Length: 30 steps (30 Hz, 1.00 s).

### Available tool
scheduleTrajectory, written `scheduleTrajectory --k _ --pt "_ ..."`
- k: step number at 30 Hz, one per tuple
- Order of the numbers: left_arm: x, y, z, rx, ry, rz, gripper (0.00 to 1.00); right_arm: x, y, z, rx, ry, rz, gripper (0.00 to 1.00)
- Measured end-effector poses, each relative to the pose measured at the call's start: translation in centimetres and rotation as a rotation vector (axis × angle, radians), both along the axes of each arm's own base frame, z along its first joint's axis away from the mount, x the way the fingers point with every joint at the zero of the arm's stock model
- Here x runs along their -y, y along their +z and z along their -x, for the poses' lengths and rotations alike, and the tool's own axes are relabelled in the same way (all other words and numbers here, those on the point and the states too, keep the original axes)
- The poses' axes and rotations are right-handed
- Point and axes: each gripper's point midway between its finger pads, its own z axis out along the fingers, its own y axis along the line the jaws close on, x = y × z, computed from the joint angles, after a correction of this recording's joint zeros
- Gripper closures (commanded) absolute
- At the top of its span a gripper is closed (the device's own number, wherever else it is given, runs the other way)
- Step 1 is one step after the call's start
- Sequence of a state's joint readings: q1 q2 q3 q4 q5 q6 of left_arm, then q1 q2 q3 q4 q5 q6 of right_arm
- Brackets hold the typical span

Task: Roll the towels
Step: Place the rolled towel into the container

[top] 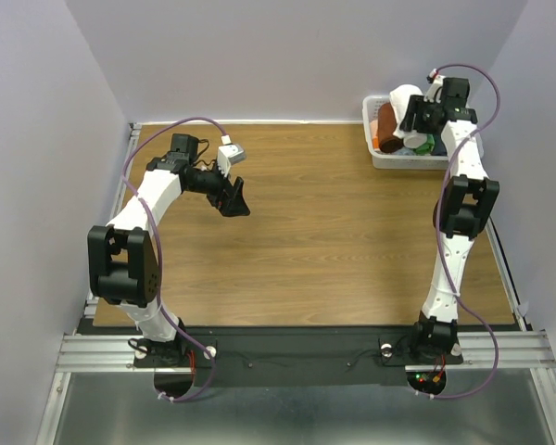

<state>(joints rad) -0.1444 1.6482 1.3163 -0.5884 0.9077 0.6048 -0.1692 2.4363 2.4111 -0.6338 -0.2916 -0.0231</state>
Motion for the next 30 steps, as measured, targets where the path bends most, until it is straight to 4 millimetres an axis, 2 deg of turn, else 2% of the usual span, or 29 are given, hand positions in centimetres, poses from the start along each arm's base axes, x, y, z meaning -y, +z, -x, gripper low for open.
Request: scheduleTrajectory --k 3,5,8,13,14,16,19,23,26,30 --pt "0.0 0.0 0.0 0.0 0.002 -0.003 0.01 0.1 0.1 -0.2 0.01 -0.002 0.011 0.2" --pt "-0.1 -0.1 0.0 -0.001 0.004 -0.006 0.01 0.1 0.1 0.0 0.01 -0.001 0.015 0.13" --pt "-0.1 -0.1 0.0 -0.002 0.005 -0.009 0.01 0.1 0.4 0.4 0.007 0.002 0.017 0.11" --pt "-0.2 -0.2 -0.1 -0.009 0.017 -0.015 0.01 -0.1 2.4 1.2 0.029 0.004 0.021 0.03" --pt "-0.2 -0.2 -0.1 -0.011 0.022 -0.016 0.01 -0.1 3.3 1.3 0.043 0.004 0.022 0.0" --pt "-0.3 -0.2 -0.2 -0.013 0.029 -0.018 0.01 -0.2 4.8 1.5 0.068 0.006 0.025 0.0" --pt "-0.5 -0.2 -0.6 -0.016 0.062 -0.031 0.01 -0.4 8.1 2.3 0.121 0.012 0.031 0.0" --pt "-1.3 0.6 -1.8 0.012 0.154 -0.06 0.01 -1.1 12.8 4.4 0.192 0.036 0.044 0.0" --pt "-2.6 2.6 -3.1 0.085 0.252 -0.096 0.01 -2.3 15.6 6.8 0.231 0.092 0.039 0.0" --pt "-4.2 6.9 -4.6 0.244 0.346 -0.126 0.01 -5.5 19.2 10.7 0.271 0.183 0.072 0.0"
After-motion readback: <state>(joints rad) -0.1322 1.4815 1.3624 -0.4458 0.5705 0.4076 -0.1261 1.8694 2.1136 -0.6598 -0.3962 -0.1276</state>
